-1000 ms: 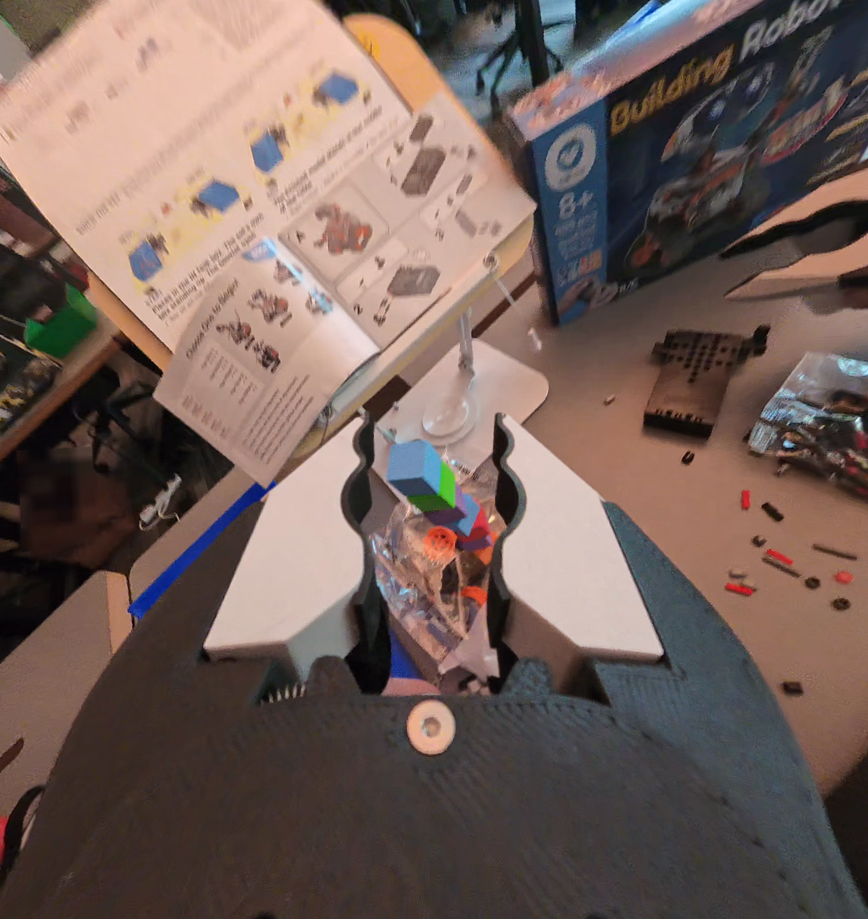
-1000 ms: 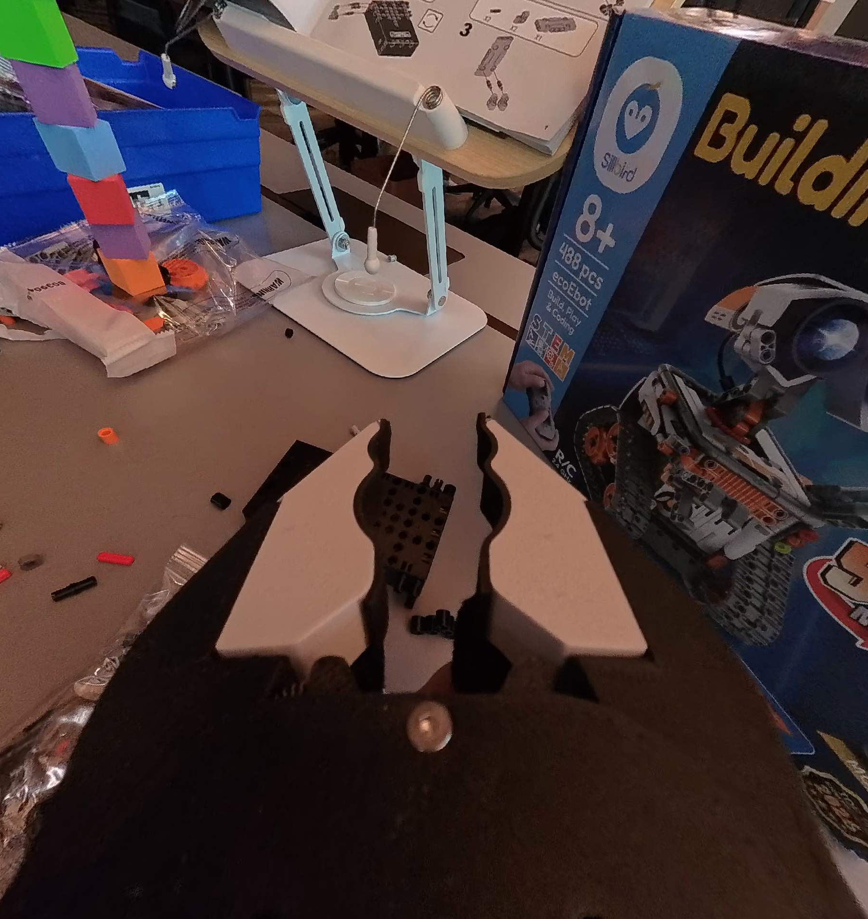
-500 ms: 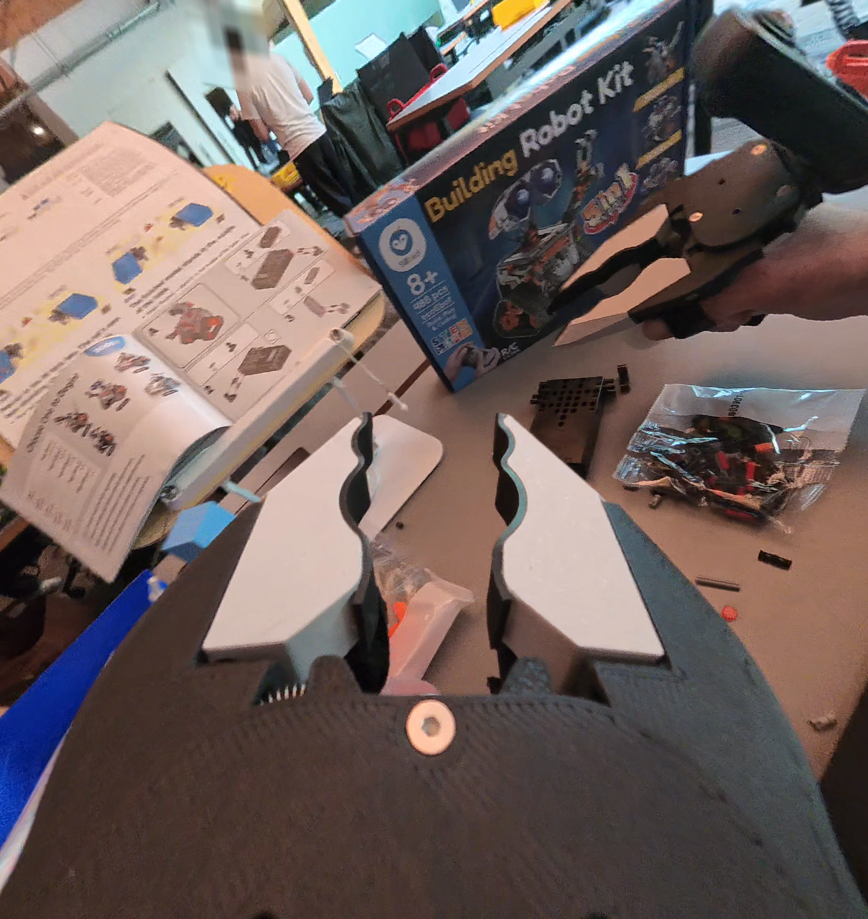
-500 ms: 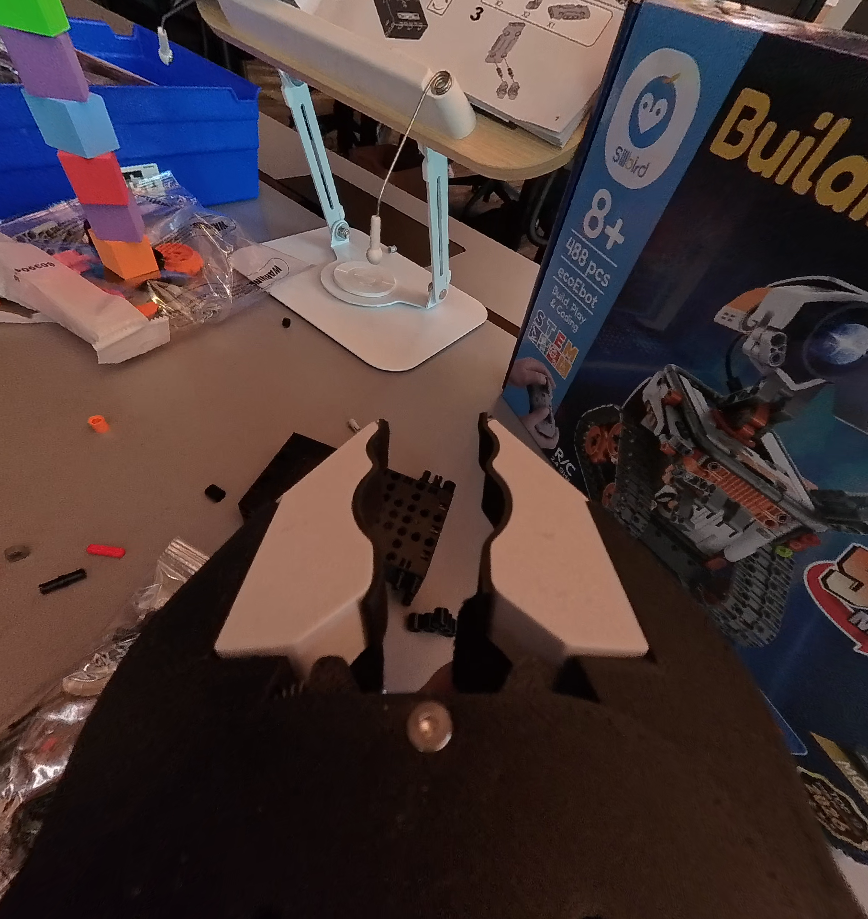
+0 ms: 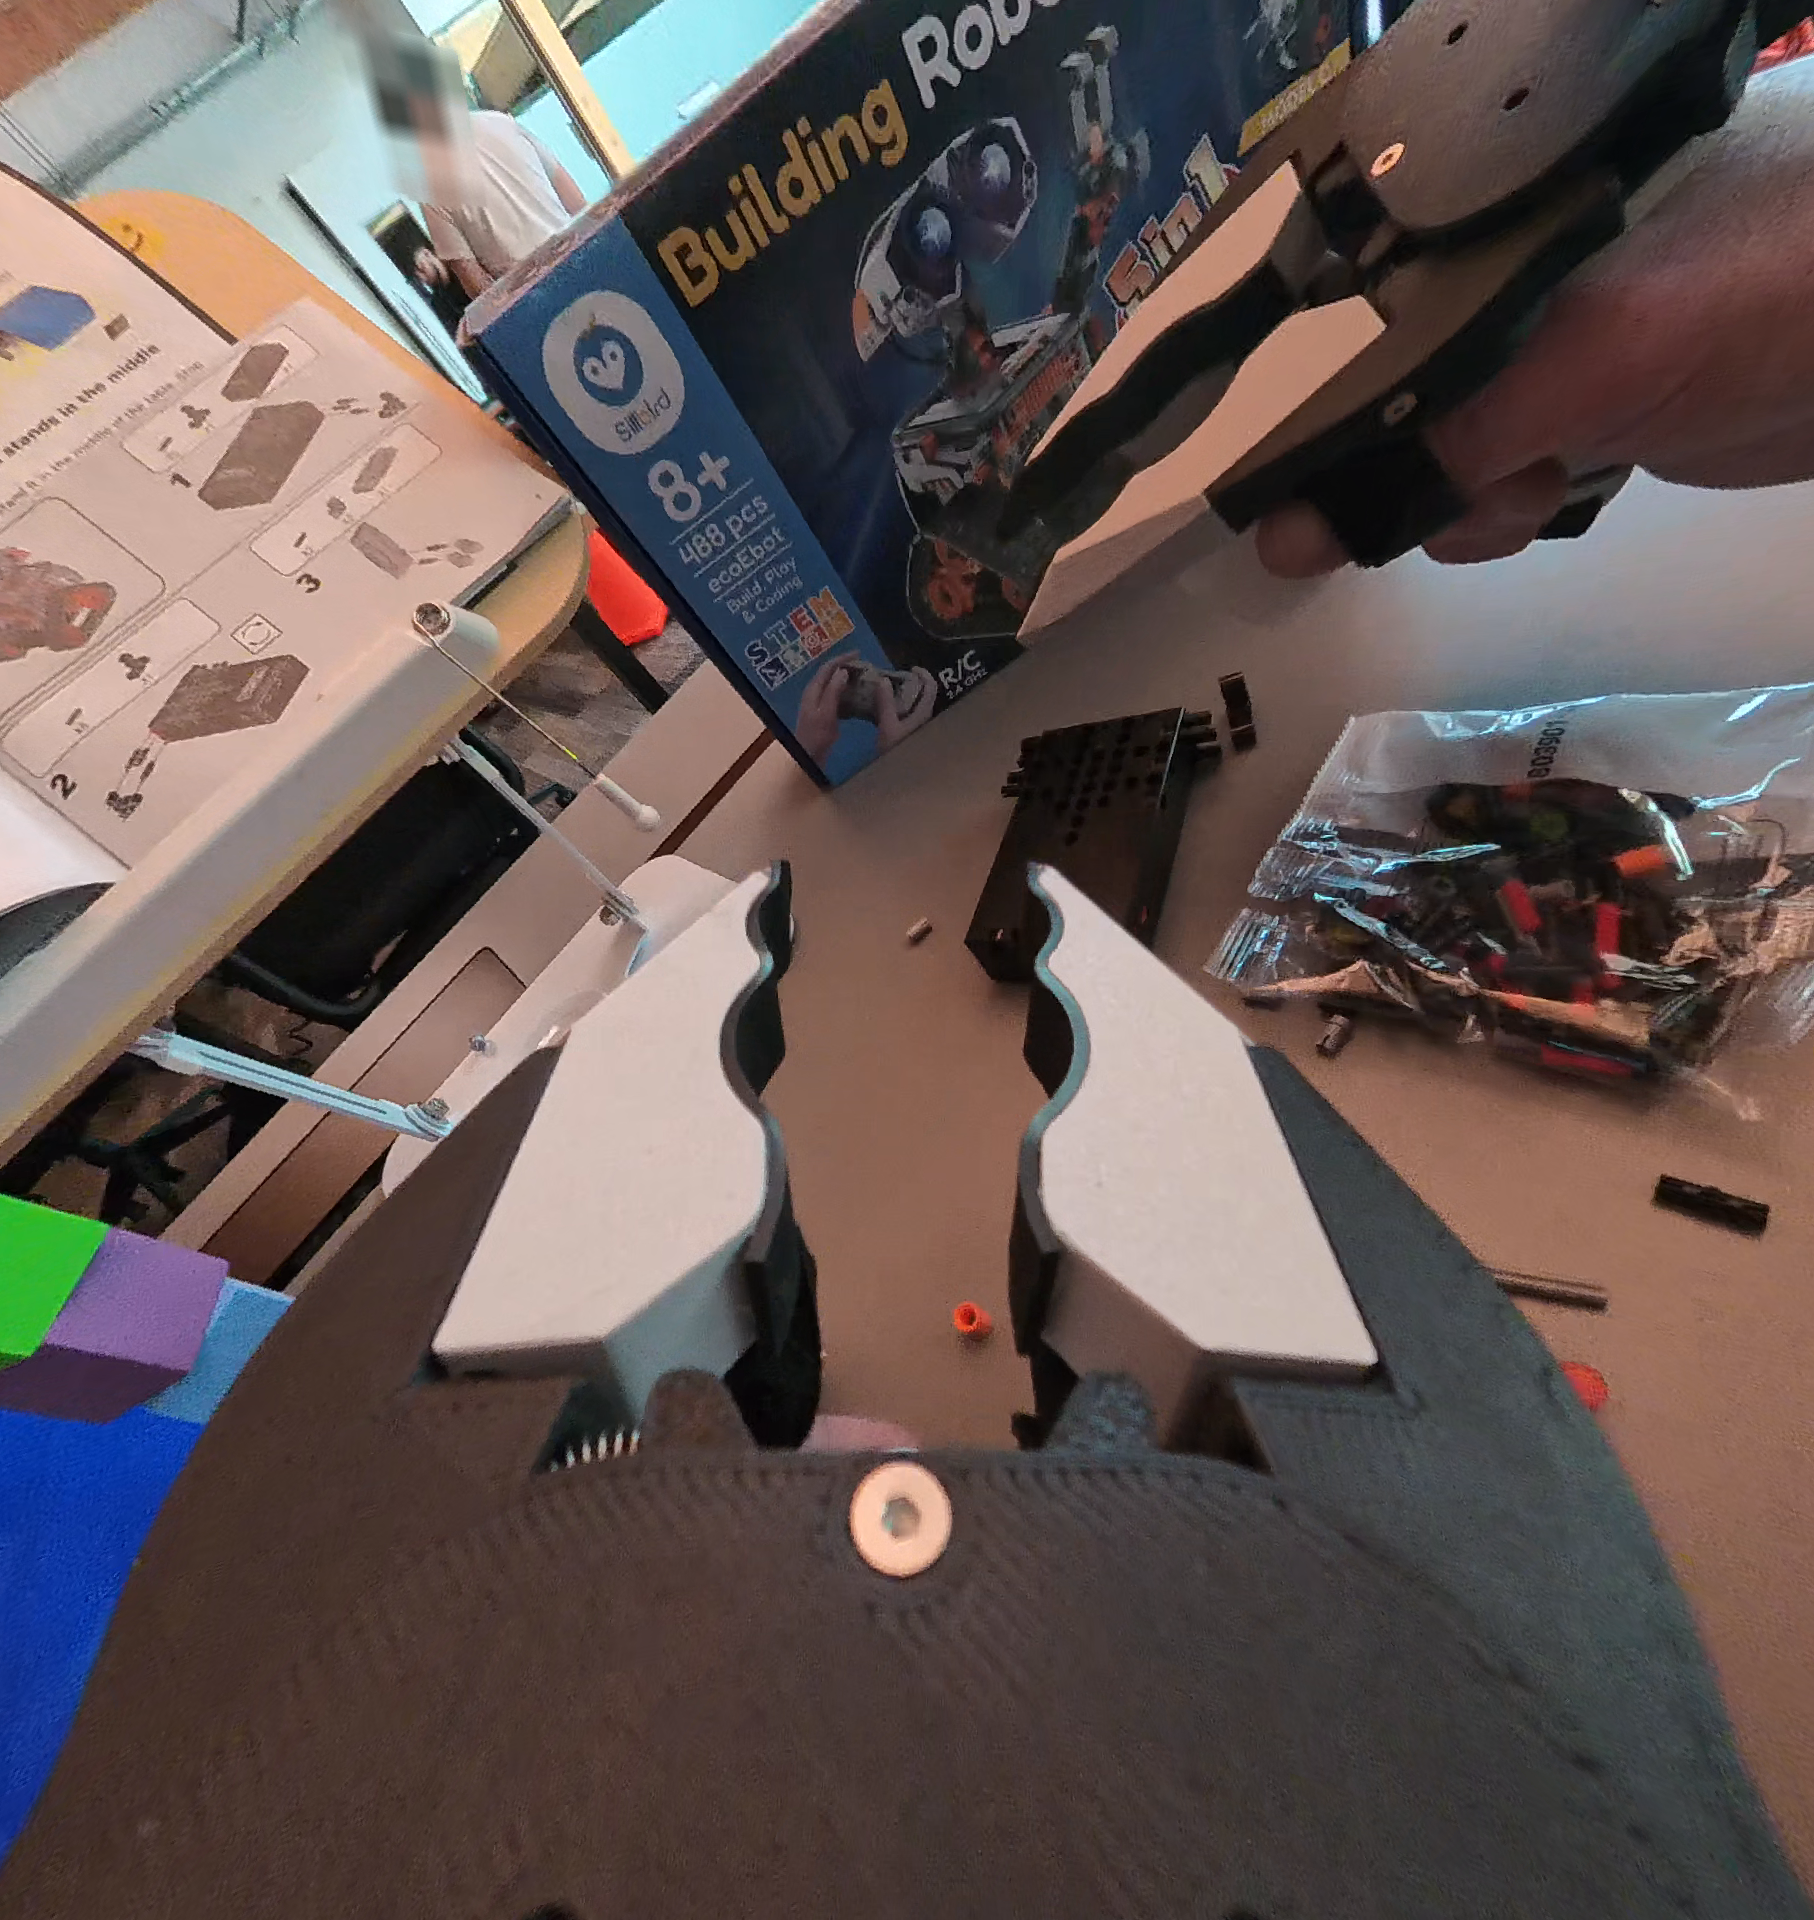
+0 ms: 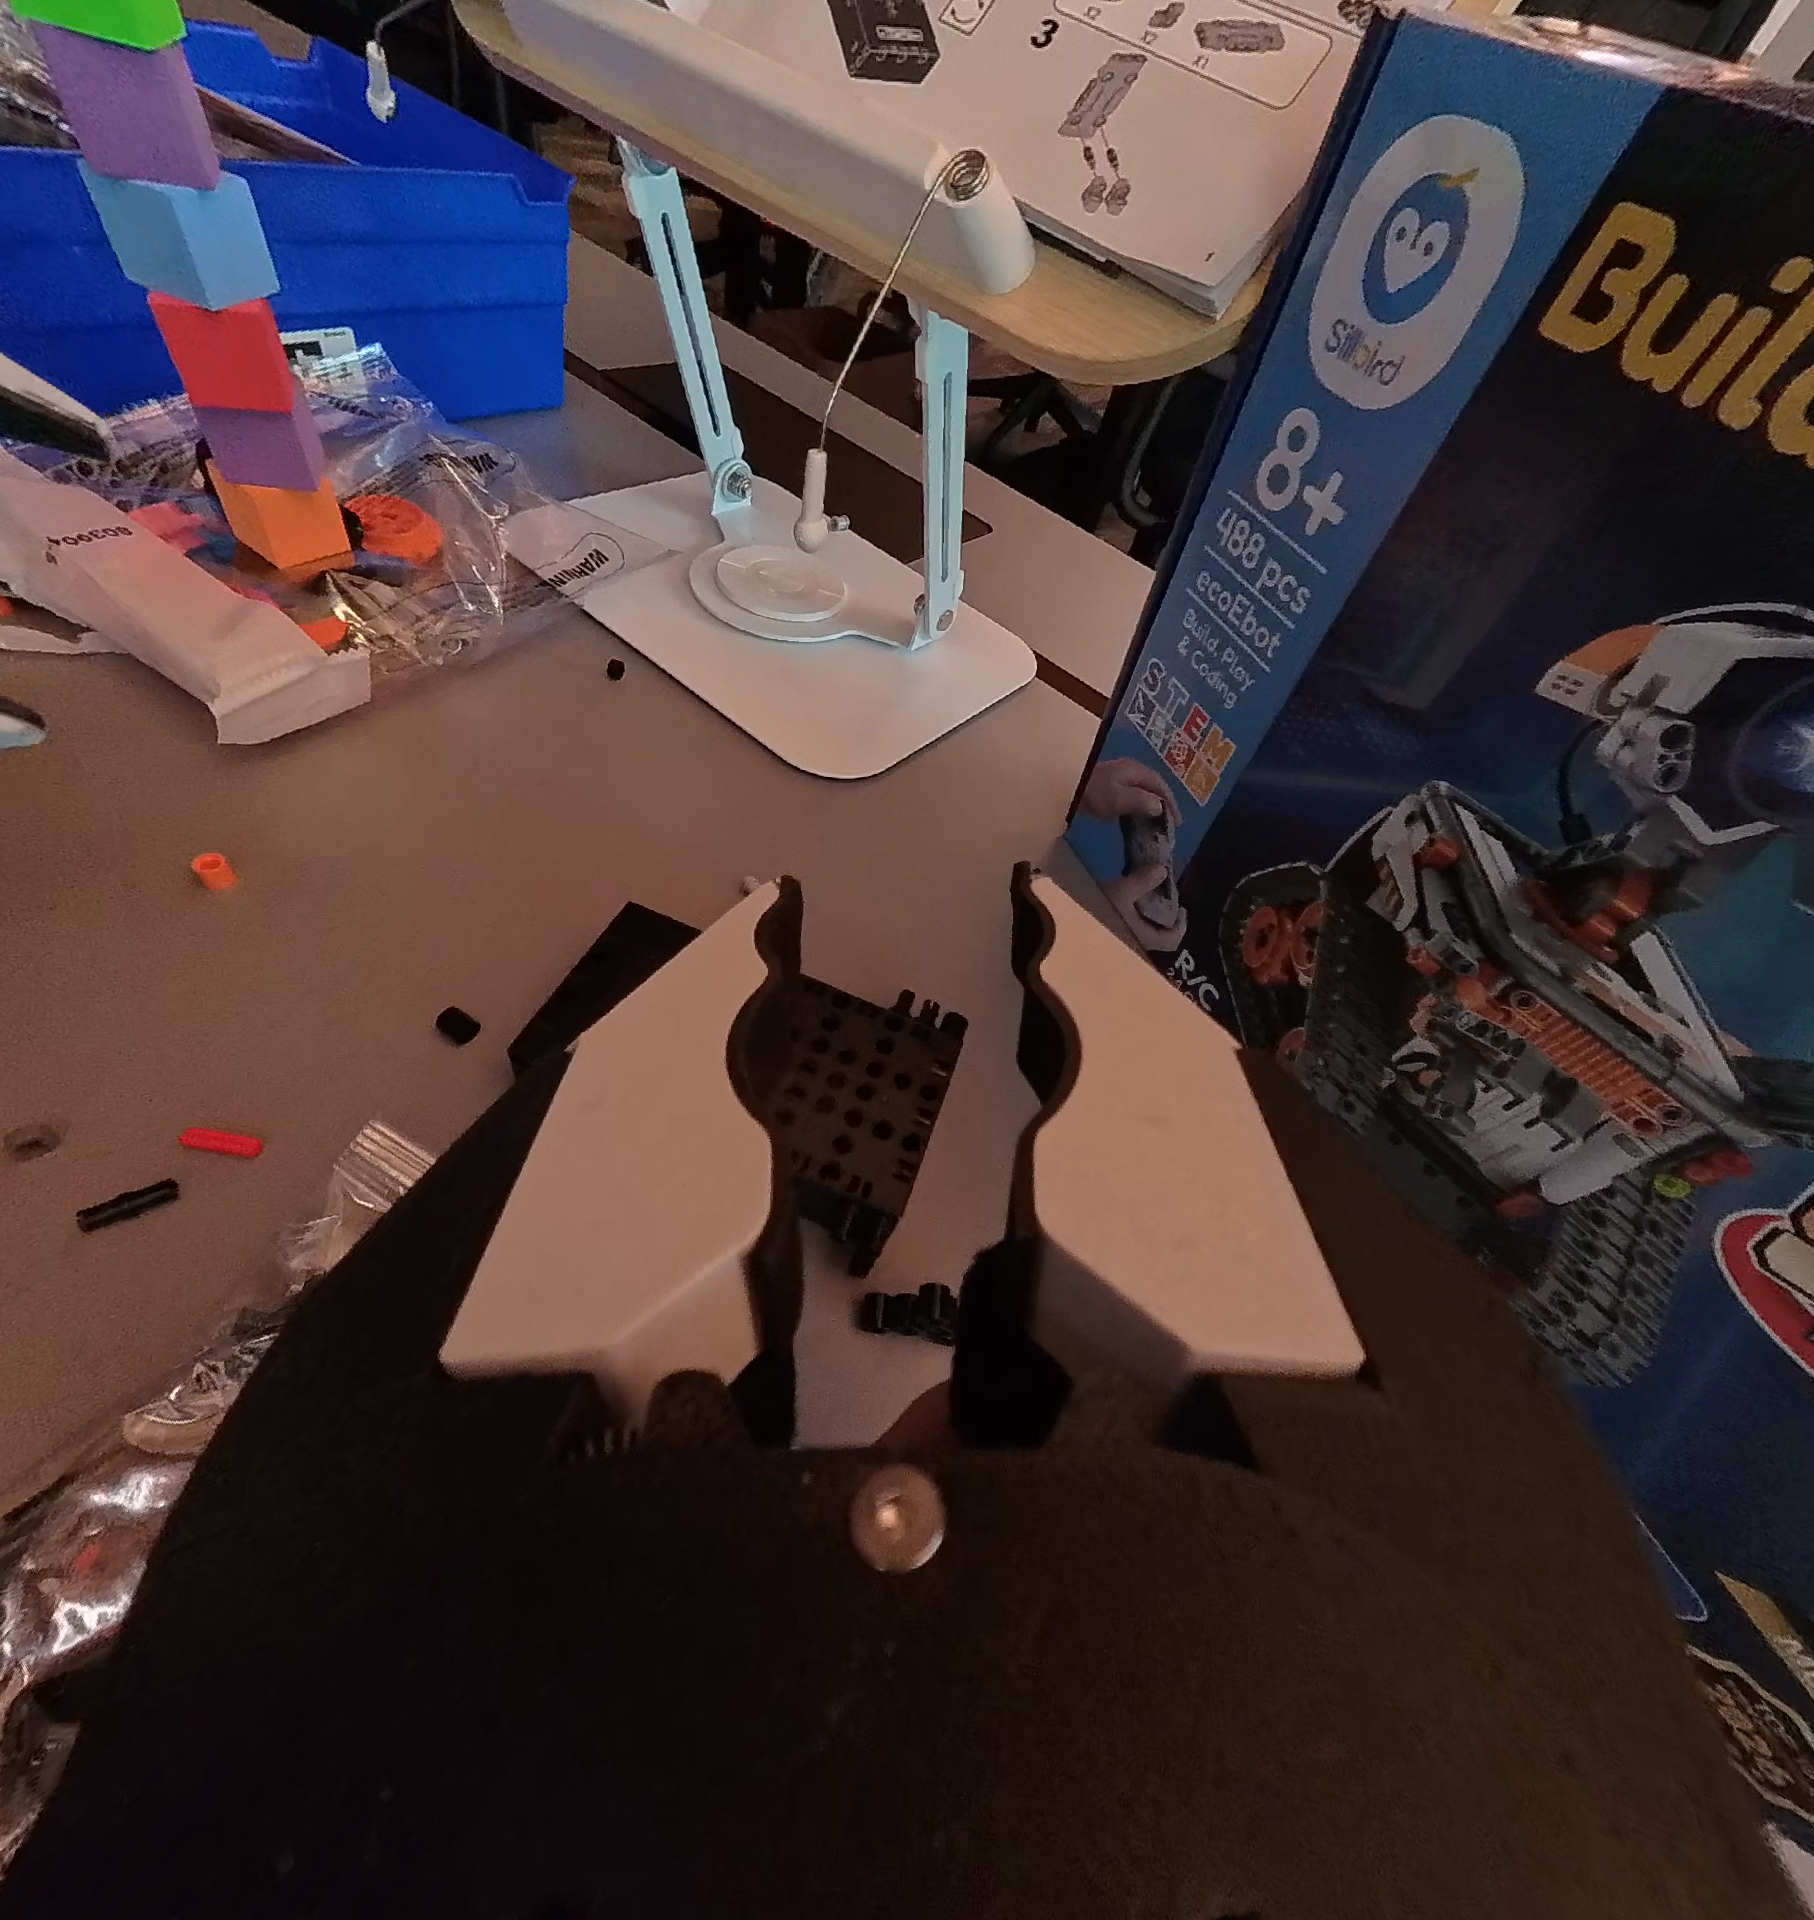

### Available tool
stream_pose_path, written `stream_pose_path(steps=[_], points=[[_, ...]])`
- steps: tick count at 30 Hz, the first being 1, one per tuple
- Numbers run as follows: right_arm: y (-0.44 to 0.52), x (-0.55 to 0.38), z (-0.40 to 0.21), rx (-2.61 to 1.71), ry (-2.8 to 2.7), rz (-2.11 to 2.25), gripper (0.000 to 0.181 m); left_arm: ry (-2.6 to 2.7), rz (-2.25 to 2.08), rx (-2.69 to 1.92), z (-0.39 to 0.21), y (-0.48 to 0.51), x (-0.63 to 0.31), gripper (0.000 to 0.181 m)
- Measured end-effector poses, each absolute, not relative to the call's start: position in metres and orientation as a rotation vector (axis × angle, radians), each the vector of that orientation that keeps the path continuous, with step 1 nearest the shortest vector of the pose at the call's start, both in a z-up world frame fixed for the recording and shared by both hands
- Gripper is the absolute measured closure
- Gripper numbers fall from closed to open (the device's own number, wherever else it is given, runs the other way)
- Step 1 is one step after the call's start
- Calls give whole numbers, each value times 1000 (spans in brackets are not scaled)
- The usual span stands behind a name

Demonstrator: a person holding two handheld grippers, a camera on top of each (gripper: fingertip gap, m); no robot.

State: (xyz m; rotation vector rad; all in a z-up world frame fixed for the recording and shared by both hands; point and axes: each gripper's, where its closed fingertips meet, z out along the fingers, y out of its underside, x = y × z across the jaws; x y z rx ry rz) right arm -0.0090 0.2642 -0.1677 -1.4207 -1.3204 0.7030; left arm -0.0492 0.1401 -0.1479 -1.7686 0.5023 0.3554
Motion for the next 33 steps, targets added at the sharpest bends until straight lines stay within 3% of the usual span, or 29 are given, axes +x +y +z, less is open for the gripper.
stream_pose_path(steps=[33], points=[[265, -10, -165, -1395, -1318, 693, 139, 306, 509, -1609, -110, 120, -100, 150]])
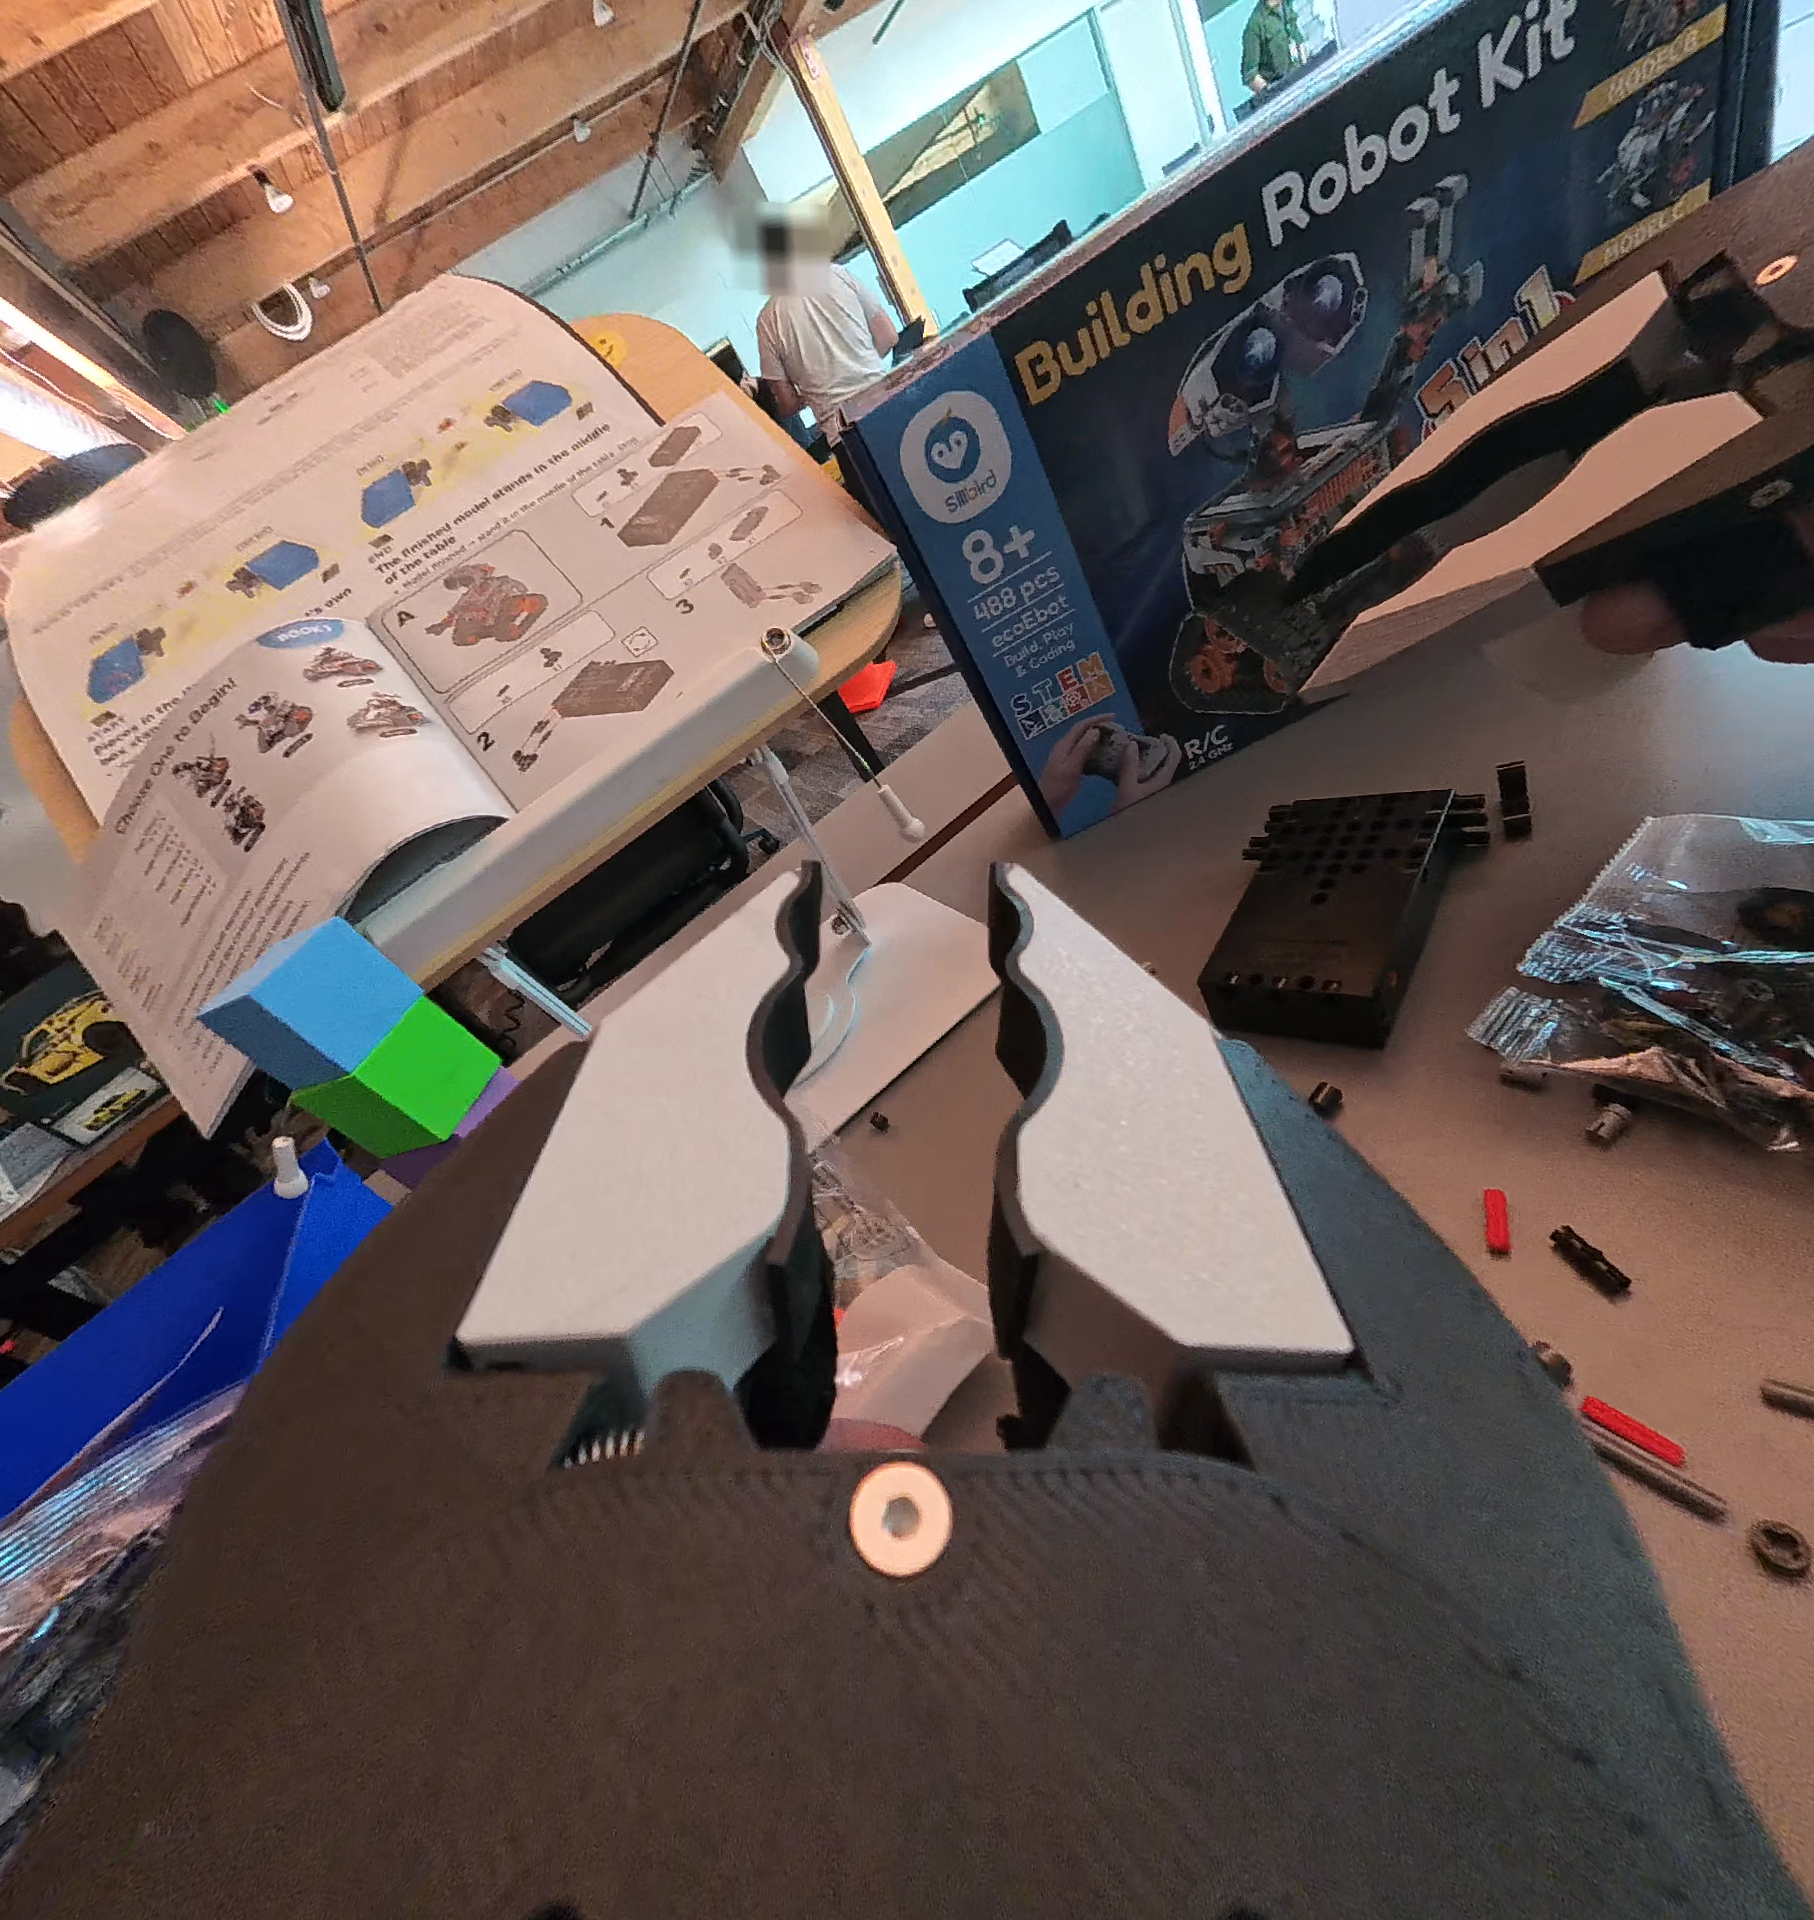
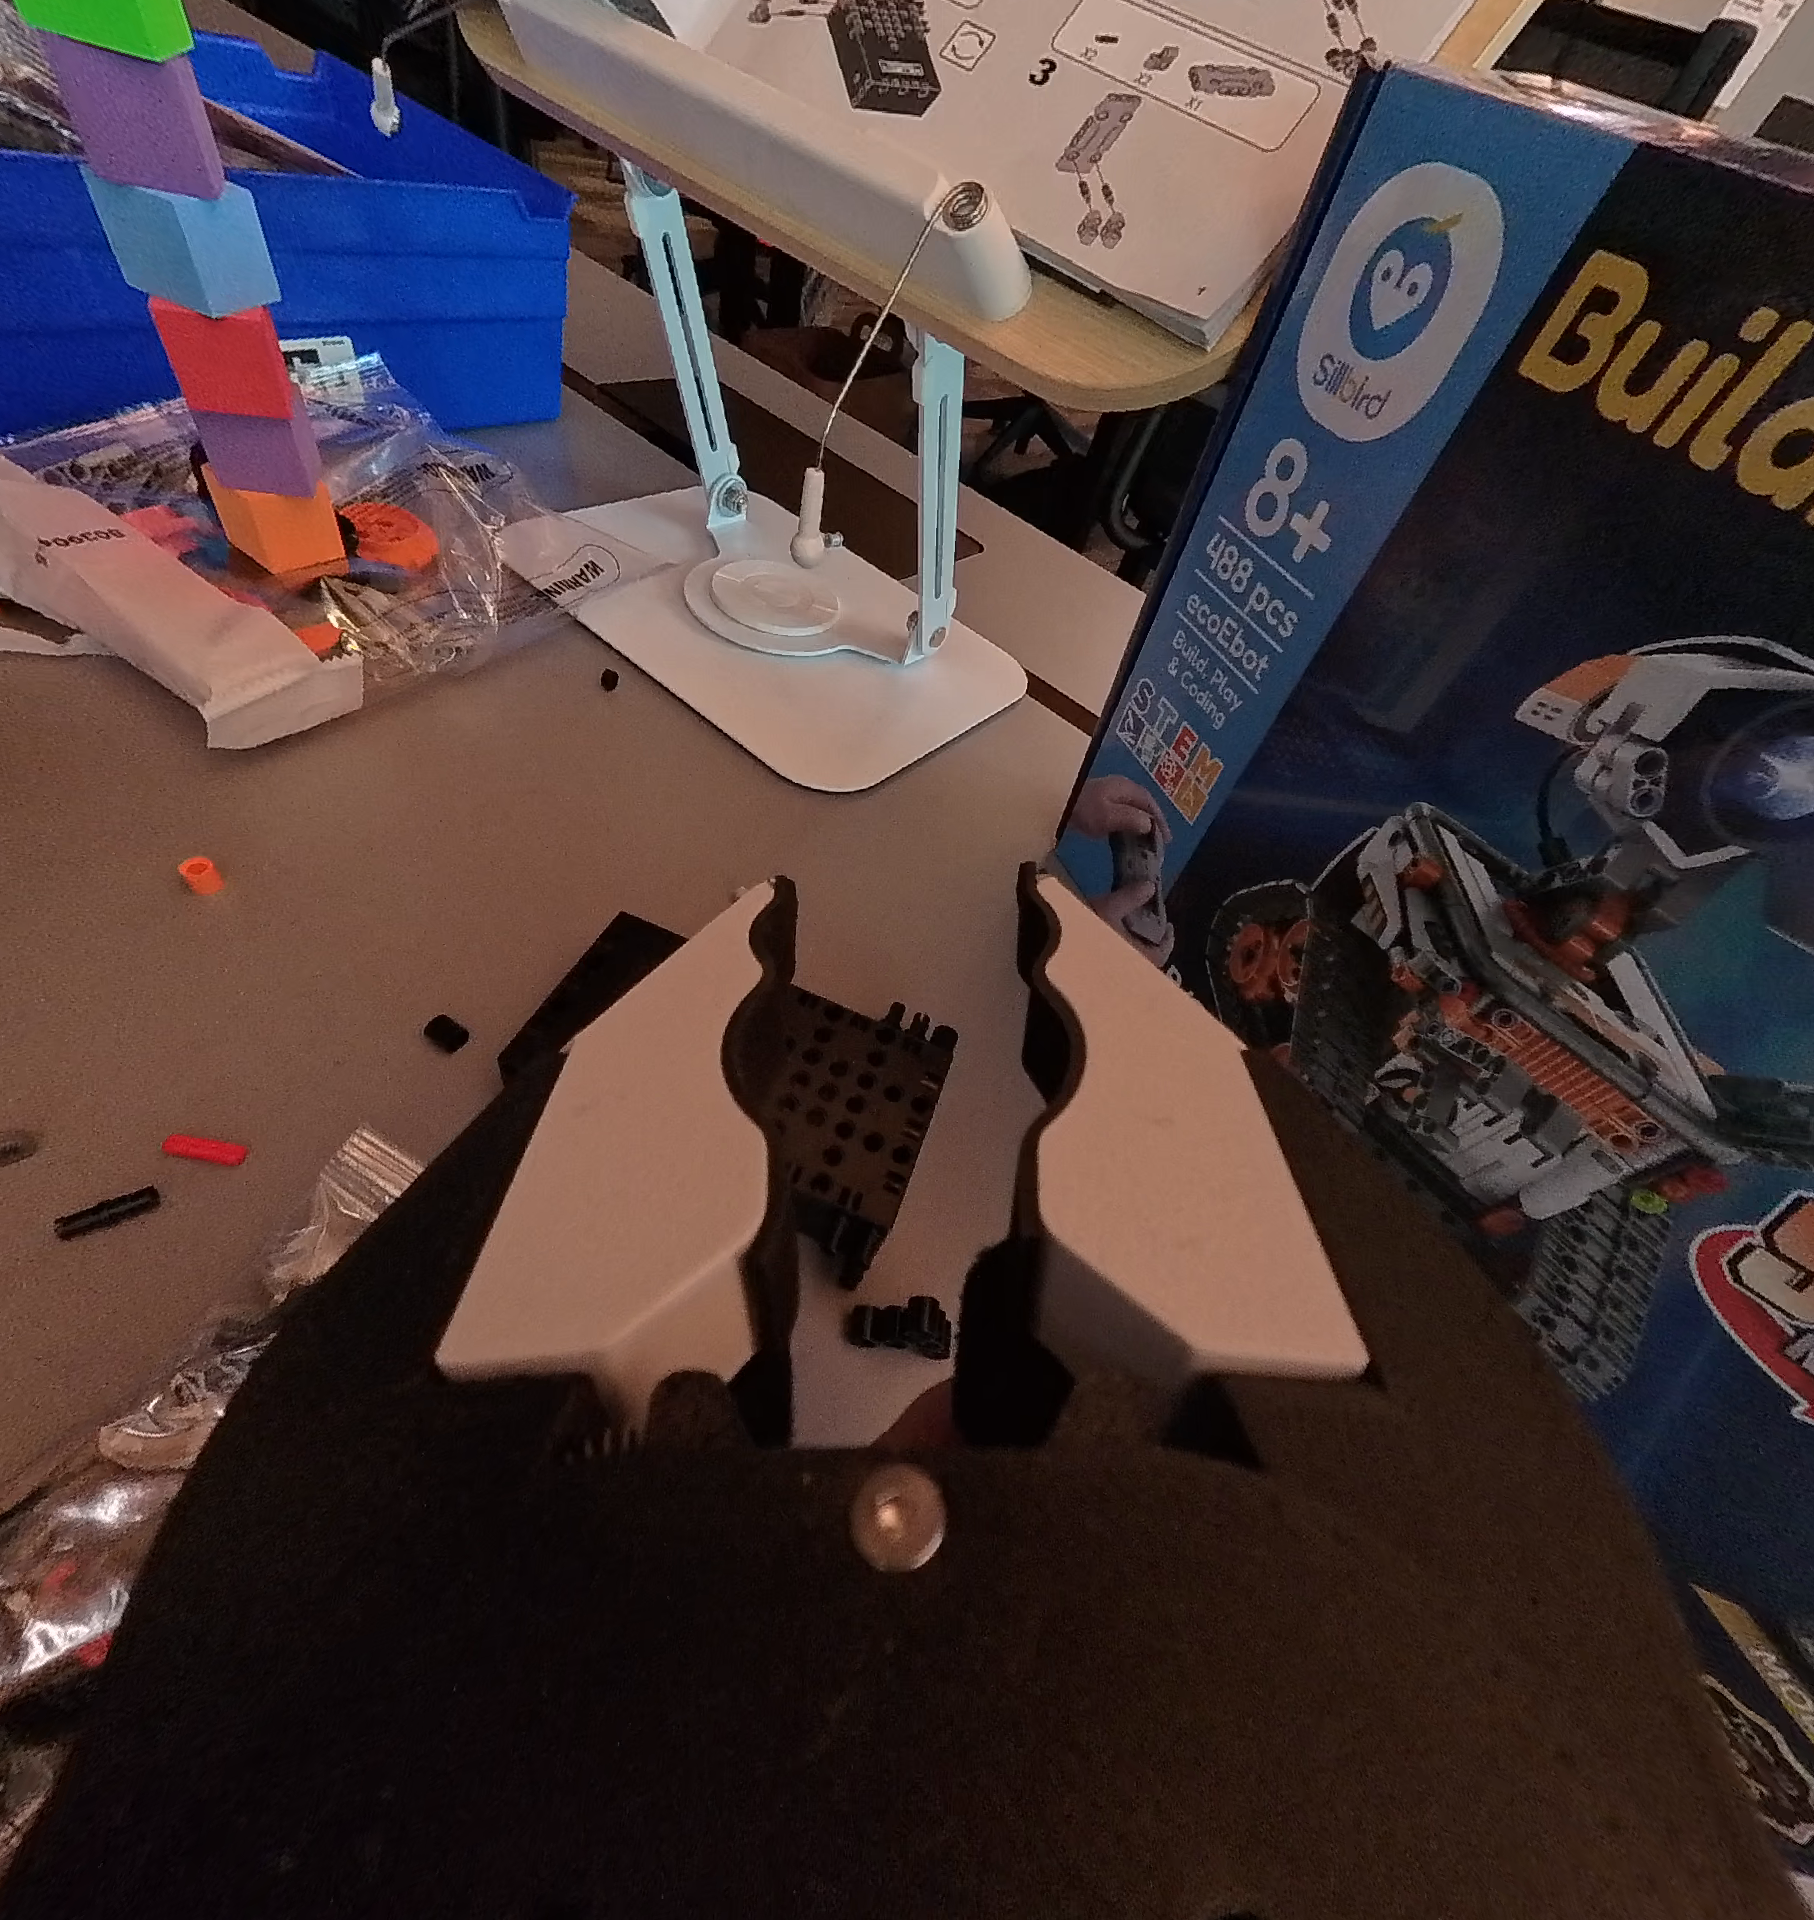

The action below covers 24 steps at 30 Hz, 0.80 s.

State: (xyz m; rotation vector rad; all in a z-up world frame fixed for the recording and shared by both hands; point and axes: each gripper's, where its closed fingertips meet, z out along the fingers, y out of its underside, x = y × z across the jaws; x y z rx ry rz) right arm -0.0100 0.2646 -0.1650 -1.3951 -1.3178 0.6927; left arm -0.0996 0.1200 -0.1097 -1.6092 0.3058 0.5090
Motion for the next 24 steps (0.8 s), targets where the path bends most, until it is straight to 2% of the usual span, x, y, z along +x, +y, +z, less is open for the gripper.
stream_pose_path(steps=[5, 11, 24], points=[[263, -11, -165, -1391, -1324, 689, 140, 298, 524, -1613, -109, 117, -106, 156], [265, -9, -164, -1391, -1315, 692, 140, 257, 527, -1545, -96, 108, -113, 173], [267, -7, -159, -1392, -1290, 708, 139, 12, 565, -1427, -67, 73, -164, 181]])
